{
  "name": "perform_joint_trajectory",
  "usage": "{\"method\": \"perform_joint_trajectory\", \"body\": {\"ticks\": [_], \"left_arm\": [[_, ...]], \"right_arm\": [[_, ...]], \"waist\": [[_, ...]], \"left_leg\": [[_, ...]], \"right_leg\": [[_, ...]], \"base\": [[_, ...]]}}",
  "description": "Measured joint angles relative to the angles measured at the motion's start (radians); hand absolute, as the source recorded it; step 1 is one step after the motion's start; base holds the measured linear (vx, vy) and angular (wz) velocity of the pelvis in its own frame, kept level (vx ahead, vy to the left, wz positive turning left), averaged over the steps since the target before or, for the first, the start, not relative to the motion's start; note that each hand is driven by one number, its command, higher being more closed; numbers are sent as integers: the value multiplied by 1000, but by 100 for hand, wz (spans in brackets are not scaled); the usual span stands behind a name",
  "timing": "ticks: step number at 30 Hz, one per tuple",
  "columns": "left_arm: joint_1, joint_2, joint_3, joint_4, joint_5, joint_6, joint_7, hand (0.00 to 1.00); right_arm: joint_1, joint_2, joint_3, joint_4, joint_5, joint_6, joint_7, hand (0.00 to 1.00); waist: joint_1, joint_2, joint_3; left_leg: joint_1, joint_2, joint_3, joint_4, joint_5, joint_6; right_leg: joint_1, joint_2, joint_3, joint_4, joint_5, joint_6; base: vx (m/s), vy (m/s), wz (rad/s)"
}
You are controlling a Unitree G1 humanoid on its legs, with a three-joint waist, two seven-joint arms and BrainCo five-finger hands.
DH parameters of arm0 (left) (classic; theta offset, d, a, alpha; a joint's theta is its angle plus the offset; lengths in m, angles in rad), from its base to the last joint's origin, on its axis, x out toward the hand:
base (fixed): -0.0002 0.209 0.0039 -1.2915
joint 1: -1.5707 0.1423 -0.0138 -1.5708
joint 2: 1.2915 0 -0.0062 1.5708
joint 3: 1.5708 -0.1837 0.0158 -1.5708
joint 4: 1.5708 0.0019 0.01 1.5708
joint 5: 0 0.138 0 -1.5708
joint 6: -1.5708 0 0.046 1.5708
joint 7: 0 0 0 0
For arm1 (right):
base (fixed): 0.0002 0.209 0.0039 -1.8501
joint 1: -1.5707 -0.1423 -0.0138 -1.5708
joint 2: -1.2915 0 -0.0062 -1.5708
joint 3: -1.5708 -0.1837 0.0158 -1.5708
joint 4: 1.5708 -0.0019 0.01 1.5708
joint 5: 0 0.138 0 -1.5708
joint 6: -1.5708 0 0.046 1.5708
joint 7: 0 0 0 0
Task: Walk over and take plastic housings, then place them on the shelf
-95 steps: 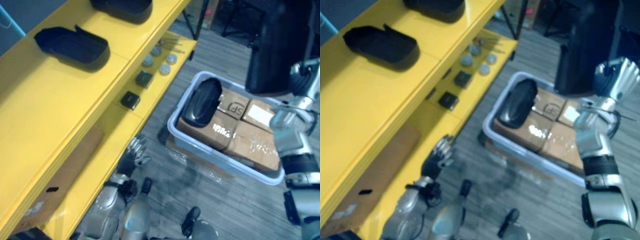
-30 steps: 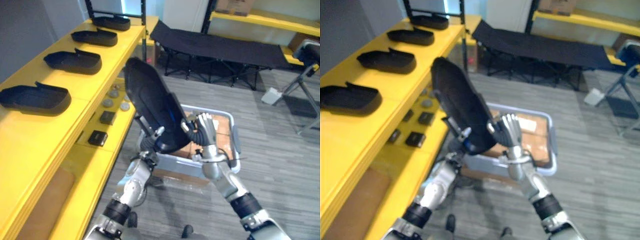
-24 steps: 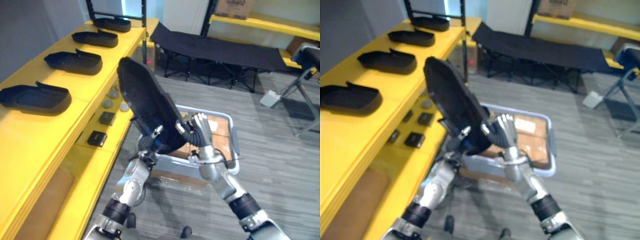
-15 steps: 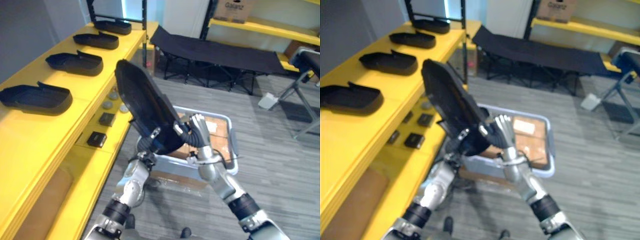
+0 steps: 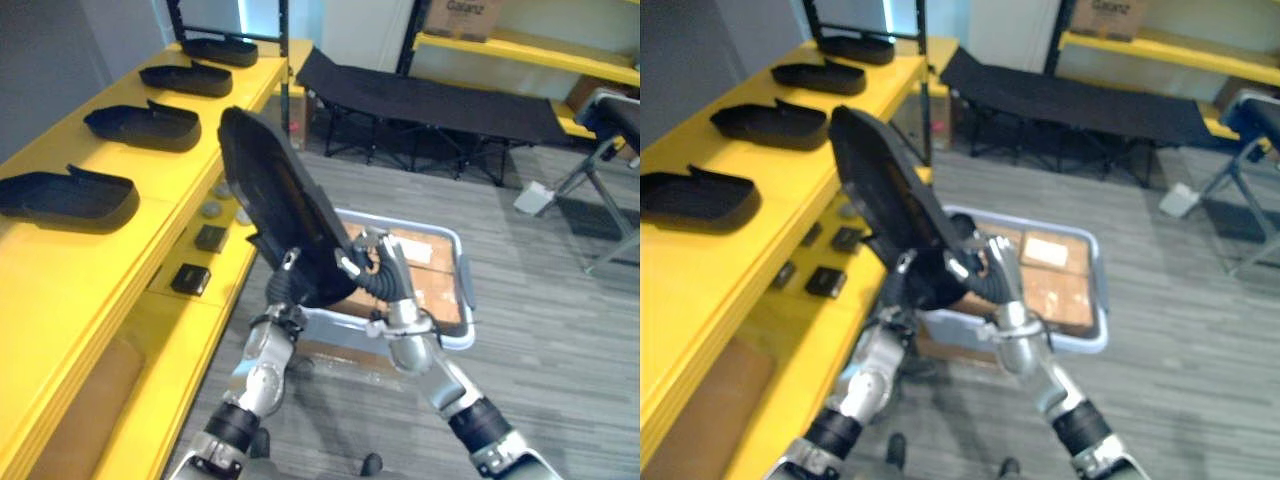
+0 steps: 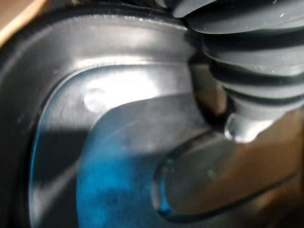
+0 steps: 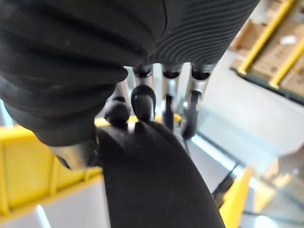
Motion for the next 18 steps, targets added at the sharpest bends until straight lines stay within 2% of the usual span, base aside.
{"method": "perform_joint_trajectory", "body": {"ticks": [3, 5, 6, 8, 10, 12, 15, 17, 18], "left_arm": [[5, -34, 94, -97, 174, -2, 97, 100], [23, -38, 156, -139, 323, -1, 174, 100], [28, -35, 172, -142, 357, -1, 189, 100], [54, -22, 240, -142, 507, 20, 256, 100], [73, -13, 278, -142, 587, 32, 293, 100], [91, -1, 307, -142, 650, 30, 302, 100], [113, 12, 347, -149, 678, -7, 290, 100], [144, 15, 367, -184, 677, -42, 275, 100], [180, 15, 376, -227, 666, -82, 246, 100]], "right_arm": [[0, 25, -44, -102, 129, 51, 74, 0], [-5, 26, -129, -164, 242, 80, 116, 0], [-6, 24, -152, -173, 266, 81, 126, 0], [-6, 14, -235, -219, 398, 81, 181, 0], [0, -5, -297, -271, 493, 77, 214, 0], [31, -7, -366, -322, 571, 67, 224, 0], [124, 1, -484, -339, 640, 59, 224, 0], [201, 14, -536, -331, 692, 64, 234, 0], [262, 34, -573, -304, 723, 77, 248, 0]], "waist": [[-3, 2, -3], [-7, 9, -26], [-8, 11, -32], [-13, 18, -42], [-18, 24, -45], [-23, 27, -54], [-34, 33, -69], [-40, 40, -75], [-43, 48, -80]], "left_leg": [[14, -5, 1, 0, 0, 0], [14, -11, 3, 0, -1, 2], [14, -12, 4, -1, -1, 2], [24, -10, 10, -5, -5, 0], [28, -9, 11, -5, -7, 0], [28, -9, 12, -6, -8, 1], [28, -10, 20, -6, -8, 2], [28, -8, 36, -6, -10, 4], [27, -6, 52, -6, -14, 3]], "right_leg": [[12, -1, 0, 2, -1, -1], [12, -7, 1, 3, -1, -1], [11, -7, 1, 3, -1, -1], [14, -7, 6, 5, -2, 0], [16, -7, 7, 4, -5, 2], [15, -7, 7, 3, -7, 3], [11, -10, 12, 3, -7, 3], [4, -10, 22, 1, -7, 3], [-7, -11, 33, 1, -6, 3]], "base": [[0, 0, 0], [0, 0, 0], [0, 0, 0], [-23, -3, -7], [-58, -7, -4], [-52, -3, -2], [-19, 3, -7], [-8, 8, -22], [2, 5, -28]]}}
